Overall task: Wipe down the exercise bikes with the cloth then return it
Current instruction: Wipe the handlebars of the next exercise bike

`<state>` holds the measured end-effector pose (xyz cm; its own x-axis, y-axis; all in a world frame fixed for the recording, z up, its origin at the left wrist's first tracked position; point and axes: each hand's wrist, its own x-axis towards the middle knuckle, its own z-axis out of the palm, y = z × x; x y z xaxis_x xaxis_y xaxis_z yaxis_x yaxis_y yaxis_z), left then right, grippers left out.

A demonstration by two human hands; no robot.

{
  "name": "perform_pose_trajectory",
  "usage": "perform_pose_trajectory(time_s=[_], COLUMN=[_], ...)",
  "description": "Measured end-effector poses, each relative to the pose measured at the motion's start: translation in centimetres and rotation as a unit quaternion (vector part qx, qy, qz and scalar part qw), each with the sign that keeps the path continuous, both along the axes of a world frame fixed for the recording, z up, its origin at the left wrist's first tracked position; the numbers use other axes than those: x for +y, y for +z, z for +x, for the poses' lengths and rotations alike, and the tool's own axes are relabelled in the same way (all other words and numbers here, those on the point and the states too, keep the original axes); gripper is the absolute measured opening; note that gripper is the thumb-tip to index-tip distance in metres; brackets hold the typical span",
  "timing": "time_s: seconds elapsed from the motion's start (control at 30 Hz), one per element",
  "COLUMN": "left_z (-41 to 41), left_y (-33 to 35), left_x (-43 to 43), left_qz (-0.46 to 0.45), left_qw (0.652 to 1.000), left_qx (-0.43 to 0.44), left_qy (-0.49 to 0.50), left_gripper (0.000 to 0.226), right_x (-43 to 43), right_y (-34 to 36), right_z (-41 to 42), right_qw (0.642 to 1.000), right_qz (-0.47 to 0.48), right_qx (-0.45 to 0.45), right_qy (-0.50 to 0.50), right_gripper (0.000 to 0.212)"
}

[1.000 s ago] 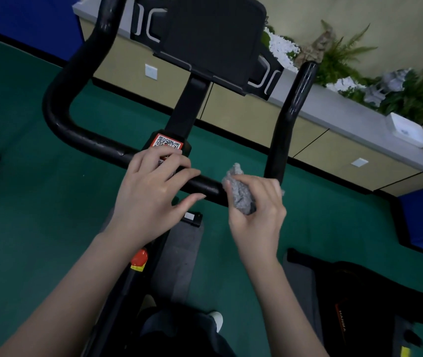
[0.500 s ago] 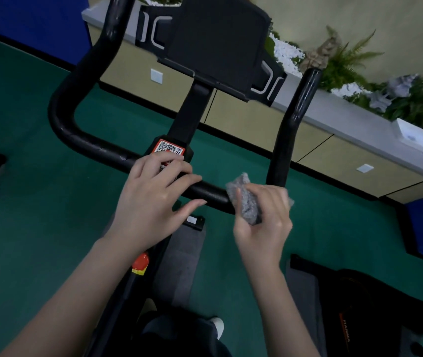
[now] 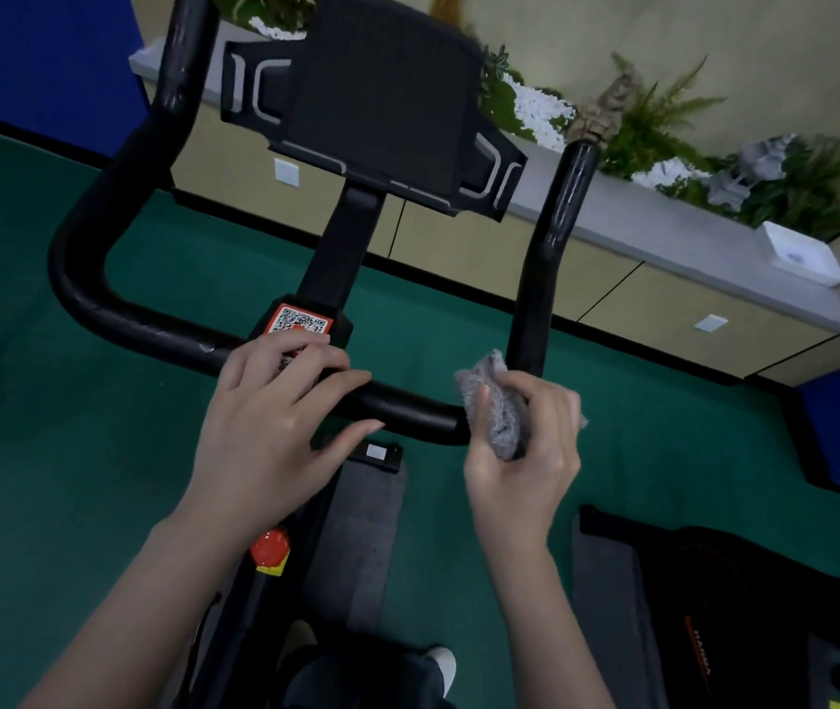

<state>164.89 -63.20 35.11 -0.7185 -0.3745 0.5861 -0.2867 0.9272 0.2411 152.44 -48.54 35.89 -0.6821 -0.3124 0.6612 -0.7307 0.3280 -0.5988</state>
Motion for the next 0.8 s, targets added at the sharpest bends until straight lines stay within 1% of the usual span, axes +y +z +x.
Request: perform_pose_trajectory(time_s=[0.1,0.17,0.33,0.57,0.67,0.8], left_z=[-0.1,-0.1,0.0,-0.1,-0.1,-0.1], left_y=[0.1,0.2,0.3,0.3,0.4,0.4], left_x=[0.0,0.0,0.0,0.1,0.1,0.1], left_qz=[0.001,-0.001,-0.001,-0.007,-0.008,-0.003], left_qw=[1.0,1.0,1.0,1.0,1.0,1.0], left_qx=[0.003,0.001,-0.006,-0.006,-0.006,-0.013], left_qy=[0.0,0.0,-0.002,-0.003,-0.002,-0.001], left_gripper=[0.035,0.035,0.035,0.036,0.036,0.036], right_x=[0.3,0.2,0.4,0.9,1.1,1.2], right_y=[0.0,-0.3,-1.0,-0.8,-0.5,-0.2], right_z=[-0.8,-0.9,0.0,0.8,0.6,-0.2], right_qw=[1.0,1.0,1.0,0.999,0.999,0.999], right_qz=[-0.014,-0.02,-0.004,-0.003,-0.007,0.009], right_qx=[-0.002,-0.007,-0.01,-0.031,-0.045,-0.03], right_qy=[-0.015,-0.022,-0.017,0.016,0.015,0.035], right_gripper=[0.008,0.01,0.012,0.028,0.024,0.021])
